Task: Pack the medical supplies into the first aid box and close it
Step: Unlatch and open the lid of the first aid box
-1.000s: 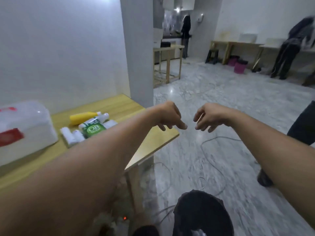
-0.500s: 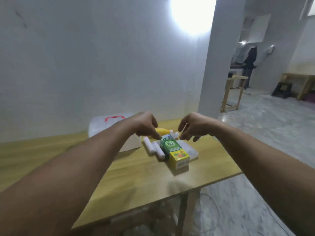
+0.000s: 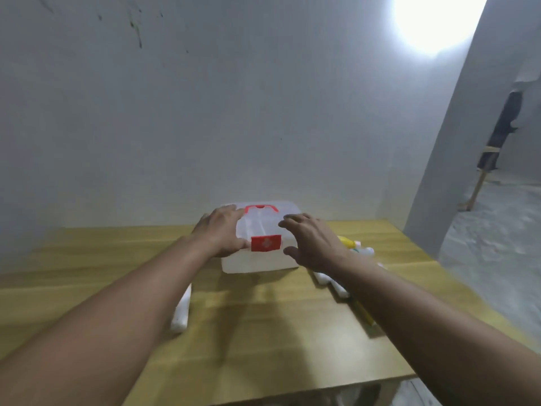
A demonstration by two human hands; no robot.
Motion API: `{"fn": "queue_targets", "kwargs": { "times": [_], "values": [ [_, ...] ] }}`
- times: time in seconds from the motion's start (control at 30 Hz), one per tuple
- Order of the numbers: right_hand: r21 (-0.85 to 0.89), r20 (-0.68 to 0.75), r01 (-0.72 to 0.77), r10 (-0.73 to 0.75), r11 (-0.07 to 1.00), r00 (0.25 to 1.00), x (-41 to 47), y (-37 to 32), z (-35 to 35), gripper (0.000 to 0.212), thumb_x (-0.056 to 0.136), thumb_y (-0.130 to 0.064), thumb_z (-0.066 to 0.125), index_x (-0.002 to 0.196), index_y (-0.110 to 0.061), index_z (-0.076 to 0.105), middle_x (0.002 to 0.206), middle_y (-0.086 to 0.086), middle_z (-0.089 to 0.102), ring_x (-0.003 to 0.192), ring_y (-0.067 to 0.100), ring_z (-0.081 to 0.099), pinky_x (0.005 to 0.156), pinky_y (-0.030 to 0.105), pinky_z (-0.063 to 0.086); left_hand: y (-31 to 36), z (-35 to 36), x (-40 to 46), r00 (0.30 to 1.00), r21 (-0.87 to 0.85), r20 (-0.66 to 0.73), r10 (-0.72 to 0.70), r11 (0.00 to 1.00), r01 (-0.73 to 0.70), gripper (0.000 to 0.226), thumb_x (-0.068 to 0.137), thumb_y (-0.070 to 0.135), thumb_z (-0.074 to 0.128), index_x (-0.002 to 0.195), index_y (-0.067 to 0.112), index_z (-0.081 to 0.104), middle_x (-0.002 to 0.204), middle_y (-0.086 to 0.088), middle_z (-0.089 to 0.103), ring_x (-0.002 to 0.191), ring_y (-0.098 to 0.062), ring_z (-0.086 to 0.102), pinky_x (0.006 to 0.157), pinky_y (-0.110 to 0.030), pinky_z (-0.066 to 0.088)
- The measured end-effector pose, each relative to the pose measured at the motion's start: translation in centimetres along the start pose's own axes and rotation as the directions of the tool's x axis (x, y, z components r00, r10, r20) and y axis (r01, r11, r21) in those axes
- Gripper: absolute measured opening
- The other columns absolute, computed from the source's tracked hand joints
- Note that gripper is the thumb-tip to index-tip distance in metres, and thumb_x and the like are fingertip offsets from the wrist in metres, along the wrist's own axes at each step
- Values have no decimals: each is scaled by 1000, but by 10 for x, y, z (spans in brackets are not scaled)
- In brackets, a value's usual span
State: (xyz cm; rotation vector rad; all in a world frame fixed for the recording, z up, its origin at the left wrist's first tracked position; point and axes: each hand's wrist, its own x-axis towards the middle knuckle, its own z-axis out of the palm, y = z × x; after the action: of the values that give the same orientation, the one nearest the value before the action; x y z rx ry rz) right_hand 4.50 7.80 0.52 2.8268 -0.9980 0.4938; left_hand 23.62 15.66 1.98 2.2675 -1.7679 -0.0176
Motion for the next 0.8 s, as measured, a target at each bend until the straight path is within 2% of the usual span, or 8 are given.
{"fn": "queue_targets", "kwargs": {
  "times": [0.1,0.23,0.33,0.4,0.47,0.57,0.67,0.8],
  "values": [
    [-69,-9,91,-92,993,996,9,-2,15,71,86,-30,67,147,-16,33,157,4,30,146,24,25,117,39,24,-11,10,7,1000,-11,-13,-9,1000,9,70,96,44,49,154,18,19,163,-1,11,150,-18,11,120,-43,17],
    [-174,8,146,-147,974,989,18,2,35,84,88,-37,64,153,-16,15,161,6,15,149,25,12,121,42,13,-24,27,14,998,-124,-69,0,992,-9,58,101,40,36,153,18,22,163,3,13,150,-13,7,121,-42,15],
    [-262,-64,171,-194,950,979,18,6,50,83,82,-37,71,148,-9,30,154,13,34,143,33,31,116,49,28,-28,38,15,986,-247,-167,-7,968,-35,54,101,37,38,151,18,30,161,3,22,149,-12,12,120,-35,15],
    [-313,-148,171,-225,934,963,19,7,59,79,75,-35,77,140,-5,45,143,17,50,132,36,47,106,53,42,-28,43,16,977,-285,-211,-19,958,-43,51,101,37,38,149,18,34,159,3,27,149,-12,15,118,-33,17],
    [-336,-217,181,-263,924,940,23,7,64,72,74,-34,78,135,-5,50,136,20,57,124,38,55,98,54,47,-29,44,17,970,-311,-241,-28,949,-50,49,101,39,38,147,19,39,157,4,31,148,-11,18,117,-32,19],
    [-393,-269,224,-344,892,900,26,12,69,57,78,-32,74,124,-12,47,131,24,58,119,41,58,95,53,49,-32,46,19,961,-331,-276,-27,941,-69,47,101,40,37,143,20,46,154,4,37,147,-11,23,116,-31,22],
    [-440,-258,262,-401,859,879,27,19,75,42,84,-33,69,118,-16,52,132,28,56,119,43,56,97,53,46,-34,49,22,945,-342,-325,-39,937,-79,44,101,38,41,139,19,52,151,3,43,145,-11,28,114,-30,26],
    [-406,-306,287,-425,868,852,27,23,77,40,84,-33,70,118,-18,57,131,27,57,119,43,57,97,52,46,-34,53,24,928,-350,-370,-52,933,-88,40,100,34,45,135,18,56,147,2,48,143,-11,32,112,-27,28]
  ]
}}
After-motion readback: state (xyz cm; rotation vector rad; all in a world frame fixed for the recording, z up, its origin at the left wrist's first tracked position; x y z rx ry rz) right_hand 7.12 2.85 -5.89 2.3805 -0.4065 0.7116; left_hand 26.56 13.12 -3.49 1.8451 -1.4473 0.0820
